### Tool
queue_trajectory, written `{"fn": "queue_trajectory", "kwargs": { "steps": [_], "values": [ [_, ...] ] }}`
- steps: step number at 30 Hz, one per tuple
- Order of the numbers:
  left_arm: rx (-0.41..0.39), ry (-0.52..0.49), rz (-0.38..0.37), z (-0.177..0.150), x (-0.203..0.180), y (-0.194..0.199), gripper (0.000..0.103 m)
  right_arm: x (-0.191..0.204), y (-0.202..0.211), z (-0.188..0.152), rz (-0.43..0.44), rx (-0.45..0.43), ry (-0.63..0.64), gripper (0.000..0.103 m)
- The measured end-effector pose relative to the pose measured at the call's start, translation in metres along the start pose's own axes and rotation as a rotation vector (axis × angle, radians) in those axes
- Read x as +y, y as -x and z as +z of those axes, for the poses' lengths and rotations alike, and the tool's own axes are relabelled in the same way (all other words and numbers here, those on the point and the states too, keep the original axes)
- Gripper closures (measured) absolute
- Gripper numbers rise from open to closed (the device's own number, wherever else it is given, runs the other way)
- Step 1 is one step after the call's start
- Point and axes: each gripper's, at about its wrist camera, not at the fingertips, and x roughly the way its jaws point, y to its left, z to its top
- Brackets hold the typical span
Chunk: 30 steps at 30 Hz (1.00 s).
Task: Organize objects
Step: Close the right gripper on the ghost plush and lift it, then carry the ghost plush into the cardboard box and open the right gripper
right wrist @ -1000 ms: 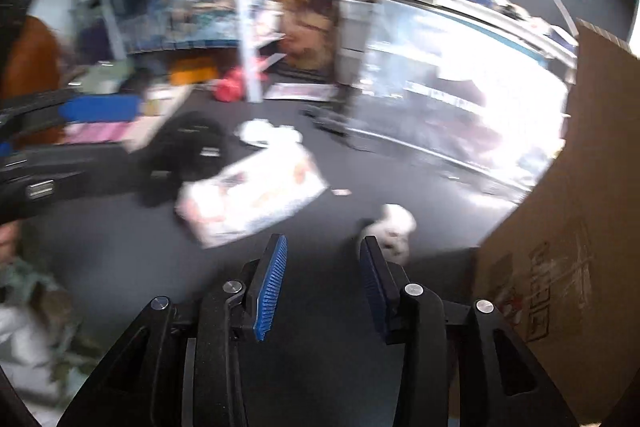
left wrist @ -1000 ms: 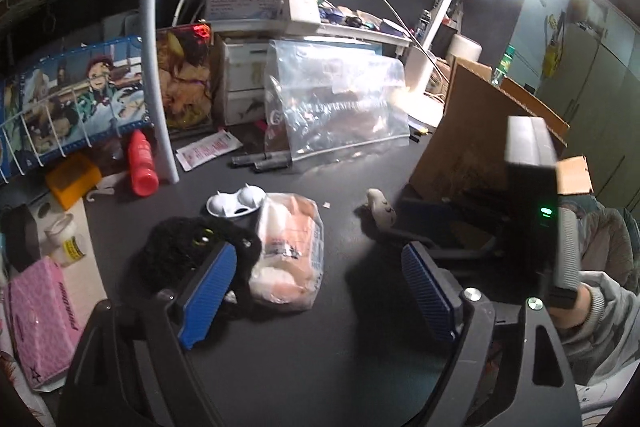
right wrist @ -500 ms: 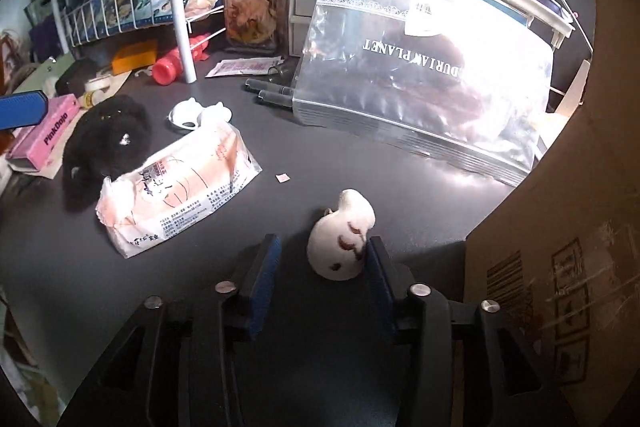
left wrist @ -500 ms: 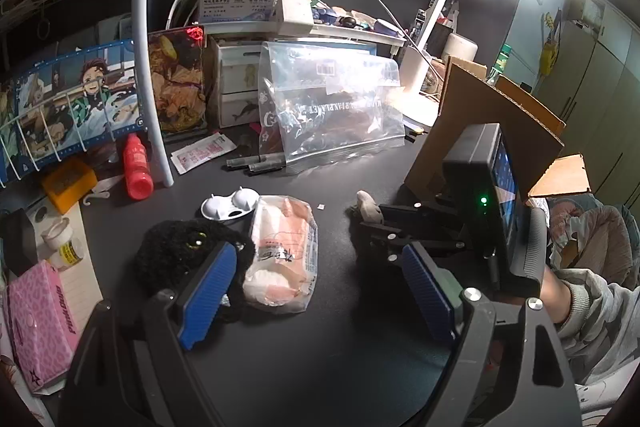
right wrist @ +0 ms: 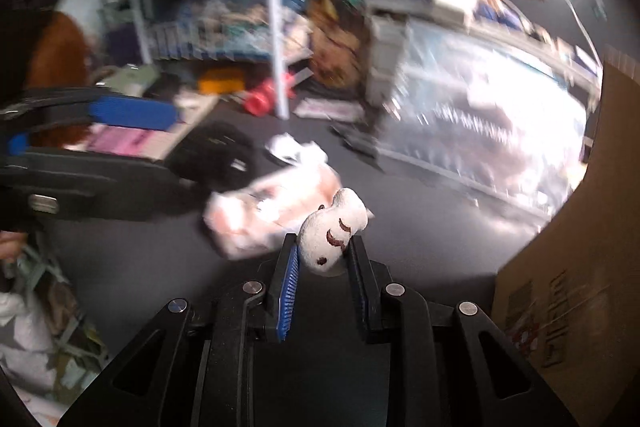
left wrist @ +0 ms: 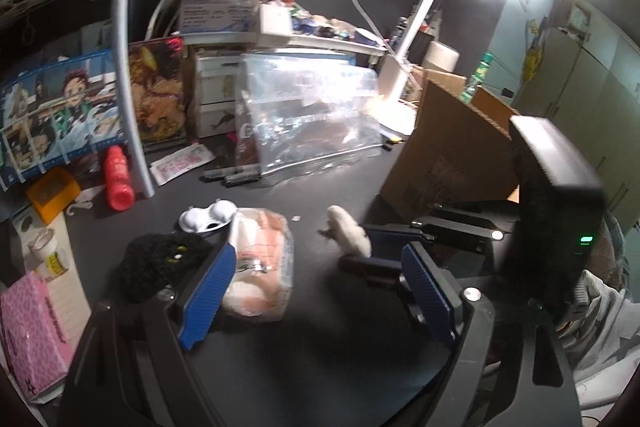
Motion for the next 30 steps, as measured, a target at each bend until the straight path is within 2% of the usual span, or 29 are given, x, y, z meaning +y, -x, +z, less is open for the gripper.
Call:
{"fn": "queue_trajectory", "kwargs": {
  "steps": [2,7,12,20,30],
  "values": [
    [-0.006,-0.013,-0.022,0.004,-0.006,0.002,0.027,0.006,0.012,0.005,0.025,-0.023,0.018,0.083],
    [-0.023,-0.037,-0.069,0.017,-0.018,0.007,0.056,0.023,0.04,0.02,0.041,-0.08,0.1,0.083],
    [-0.054,-0.064,-0.104,0.034,-0.028,0.016,0.068,0.023,0.064,0.031,0.025,-0.114,0.143,0.083],
    [-0.09,-0.119,-0.121,0.064,-0.056,0.018,0.069,0.006,0.092,0.041,-0.047,-0.153,0.174,0.083],
    [-0.083,-0.178,-0.176,0.098,-0.096,-0.01,0.069,-0.04,0.122,0.04,-0.123,-0.158,0.134,0.083]
  ]
}}
